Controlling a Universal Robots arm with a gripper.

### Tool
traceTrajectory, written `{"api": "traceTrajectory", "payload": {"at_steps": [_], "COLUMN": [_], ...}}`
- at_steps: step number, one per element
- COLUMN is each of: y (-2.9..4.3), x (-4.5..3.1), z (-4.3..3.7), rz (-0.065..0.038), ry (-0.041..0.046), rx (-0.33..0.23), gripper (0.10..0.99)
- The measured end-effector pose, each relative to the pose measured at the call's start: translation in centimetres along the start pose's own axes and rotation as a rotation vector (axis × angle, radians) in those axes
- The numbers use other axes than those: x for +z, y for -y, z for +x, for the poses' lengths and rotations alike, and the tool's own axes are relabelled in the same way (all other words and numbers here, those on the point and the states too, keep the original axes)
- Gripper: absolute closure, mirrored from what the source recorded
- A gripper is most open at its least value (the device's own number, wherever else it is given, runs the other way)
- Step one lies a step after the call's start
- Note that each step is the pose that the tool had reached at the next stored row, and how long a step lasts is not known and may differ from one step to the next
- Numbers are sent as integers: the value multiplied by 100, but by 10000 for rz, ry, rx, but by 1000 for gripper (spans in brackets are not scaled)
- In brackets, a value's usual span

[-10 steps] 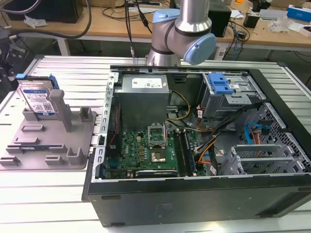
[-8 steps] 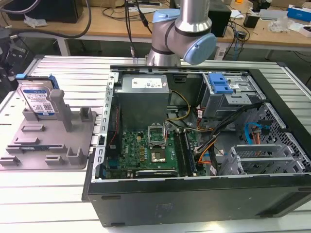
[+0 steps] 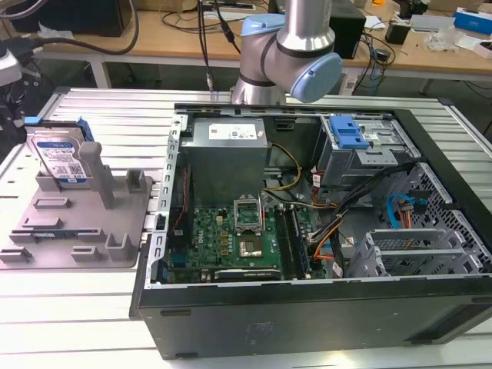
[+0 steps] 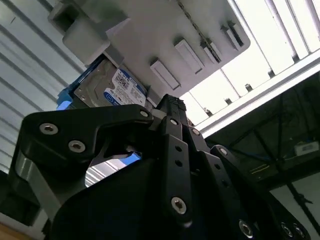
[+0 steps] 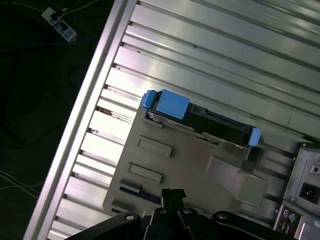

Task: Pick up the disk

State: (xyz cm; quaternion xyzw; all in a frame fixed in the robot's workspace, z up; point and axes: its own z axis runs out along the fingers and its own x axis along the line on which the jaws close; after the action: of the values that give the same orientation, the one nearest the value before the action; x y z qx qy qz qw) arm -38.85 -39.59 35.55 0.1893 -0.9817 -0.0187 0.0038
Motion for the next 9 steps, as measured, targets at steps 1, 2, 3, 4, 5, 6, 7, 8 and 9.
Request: {"api": "traceTrajectory", "payload": {"at_steps": [1,2,3,4,5,6,7,8,9], "y": [0,0,0,0,0,0,0,0,0], "x": [0,0,0,0,0,0,0,0,0], "z": [0,0,0,0,0,0,0,0,0], "rz": [0,0,0,1,1,1,1,1,1], "ry": [-14,-24,-33,-39,-57,-69,-76,-83,-90], "rx": [-332,-621,-849,-1013,-1486,-1803,-1966,-2156,-2331], "gripper": [980,980,980,980,980,973,918,918,851]}}
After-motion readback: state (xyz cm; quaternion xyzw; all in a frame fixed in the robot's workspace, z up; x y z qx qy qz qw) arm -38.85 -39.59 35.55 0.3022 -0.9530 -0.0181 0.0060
